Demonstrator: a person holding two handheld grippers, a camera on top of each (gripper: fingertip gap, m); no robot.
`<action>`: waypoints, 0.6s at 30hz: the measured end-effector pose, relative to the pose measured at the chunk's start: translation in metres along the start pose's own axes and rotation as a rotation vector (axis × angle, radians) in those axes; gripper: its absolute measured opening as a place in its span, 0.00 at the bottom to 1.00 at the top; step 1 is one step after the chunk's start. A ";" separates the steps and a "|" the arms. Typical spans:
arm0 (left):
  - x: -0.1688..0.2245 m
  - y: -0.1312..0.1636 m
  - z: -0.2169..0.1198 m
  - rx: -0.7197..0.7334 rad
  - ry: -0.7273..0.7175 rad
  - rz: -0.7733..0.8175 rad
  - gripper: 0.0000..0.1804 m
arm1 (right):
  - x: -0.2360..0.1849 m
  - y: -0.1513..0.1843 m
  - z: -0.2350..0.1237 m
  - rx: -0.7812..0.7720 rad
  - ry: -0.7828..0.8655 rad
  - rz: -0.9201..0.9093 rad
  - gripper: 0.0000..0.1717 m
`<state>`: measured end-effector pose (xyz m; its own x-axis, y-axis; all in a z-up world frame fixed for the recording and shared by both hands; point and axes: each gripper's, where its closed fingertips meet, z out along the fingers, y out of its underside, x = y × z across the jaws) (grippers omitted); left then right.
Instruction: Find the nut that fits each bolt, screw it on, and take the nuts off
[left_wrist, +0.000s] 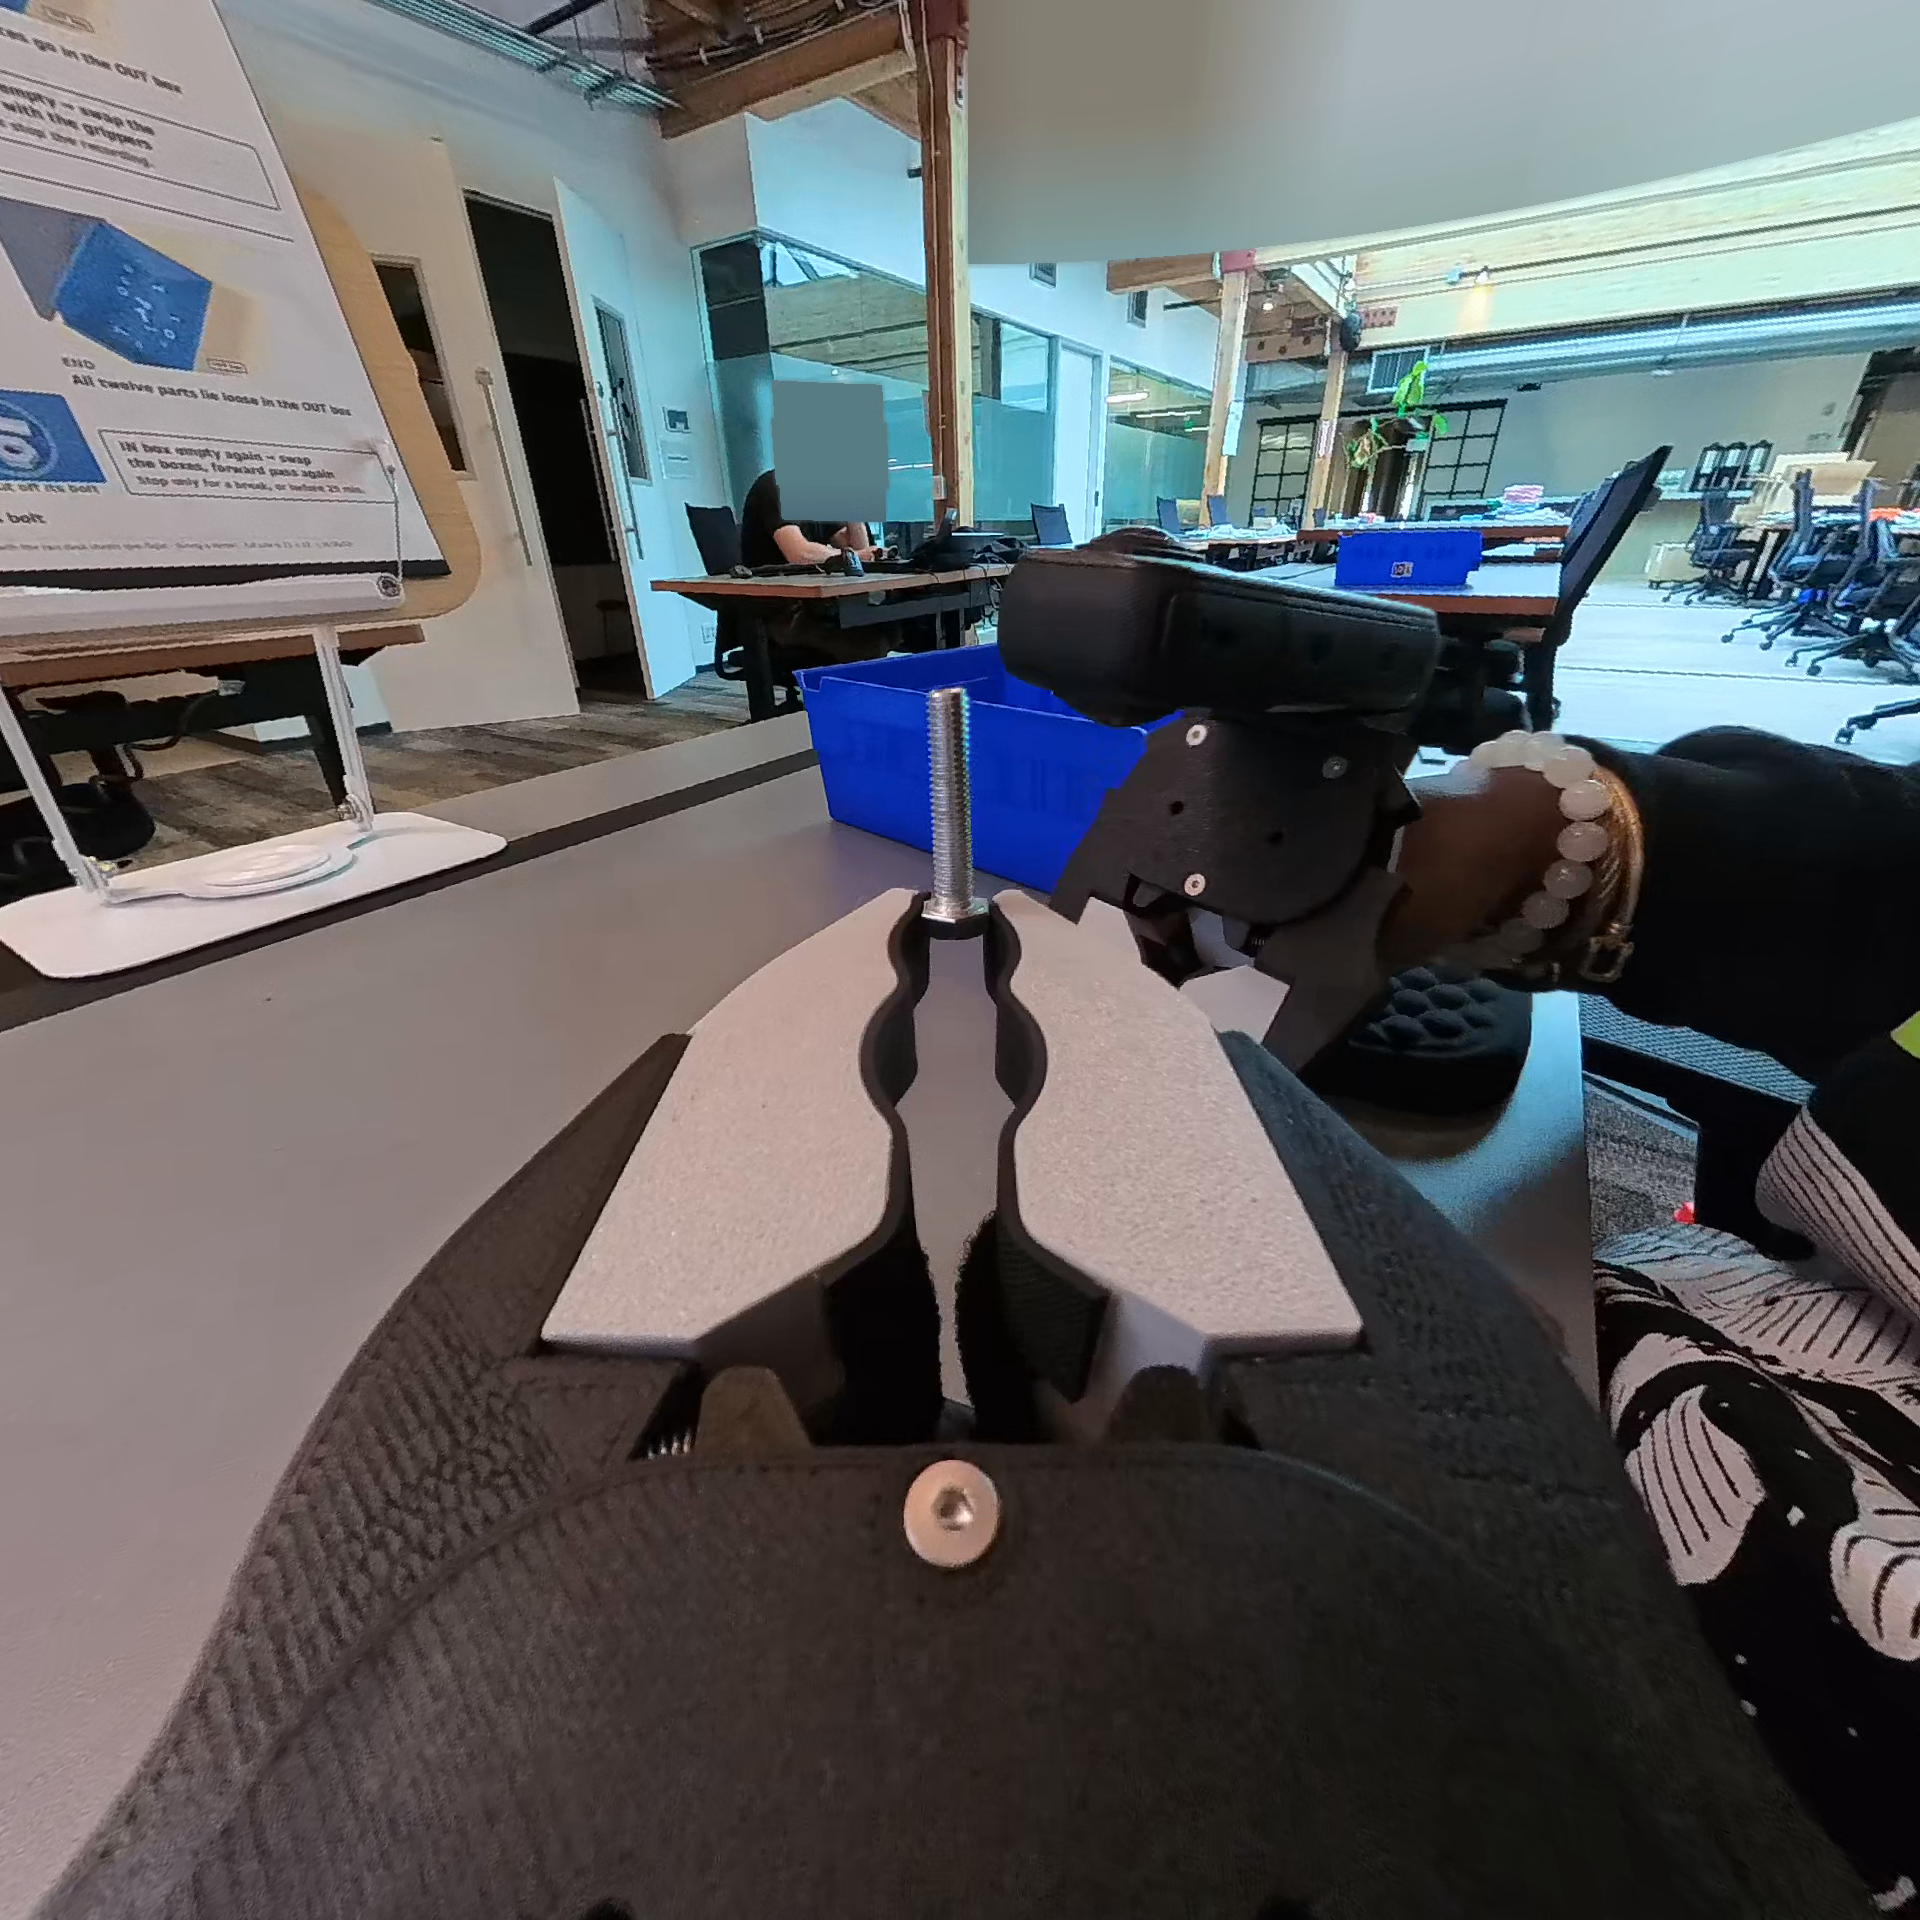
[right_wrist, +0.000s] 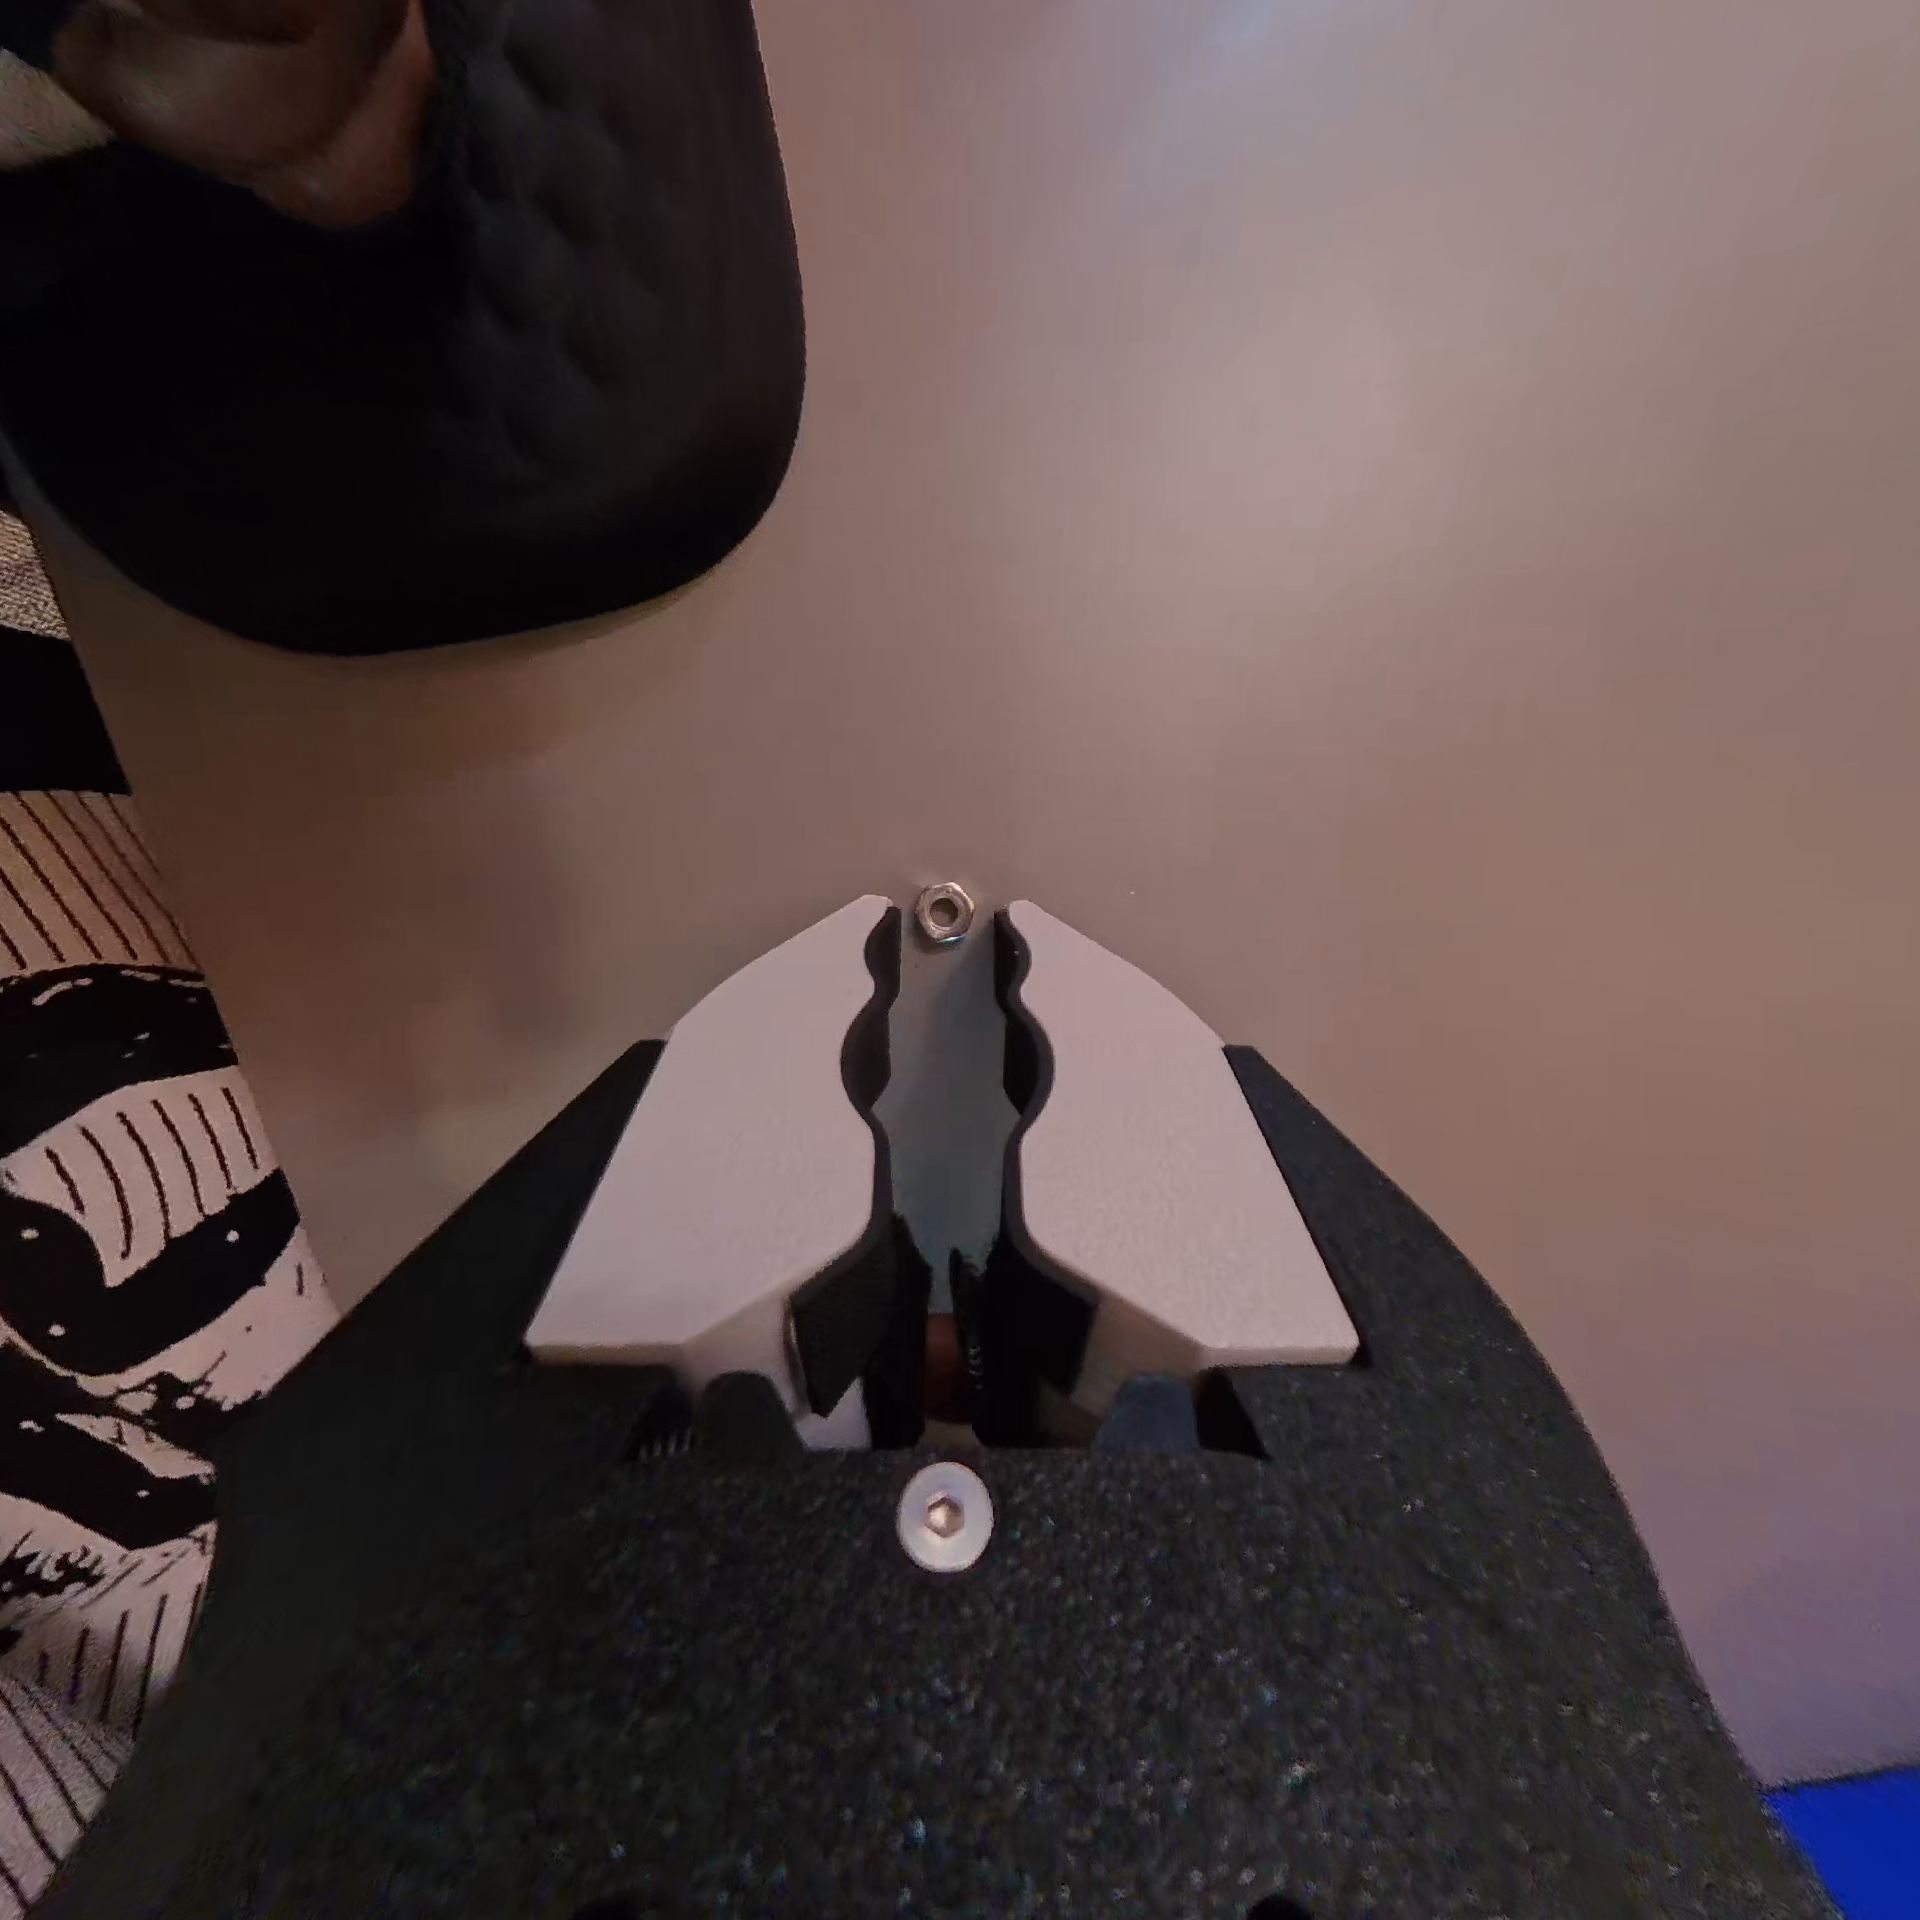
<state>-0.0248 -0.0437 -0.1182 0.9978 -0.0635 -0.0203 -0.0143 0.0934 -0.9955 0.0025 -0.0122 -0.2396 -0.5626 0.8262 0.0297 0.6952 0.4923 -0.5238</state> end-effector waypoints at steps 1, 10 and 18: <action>0.000 0.000 0.000 0.000 -0.002 0.002 0.06 | -0.001 0.000 0.000 -0.003 0.009 0.008 0.09; 0.006 0.001 0.001 -0.009 0.033 0.013 0.06 | 0.003 -0.004 -0.002 0.026 0.028 -0.048 0.06; 0.056 -0.007 -0.003 0.001 0.411 -0.039 0.05 | -0.008 -0.059 -0.127 0.384 -0.245 -0.431 0.06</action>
<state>0.0307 -0.0512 -0.1129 0.8883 -0.4589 -0.0182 0.0231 0.0842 -0.9962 0.0225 -0.0127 -0.1004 -0.8745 0.4661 0.1339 0.1986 0.5960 -0.7780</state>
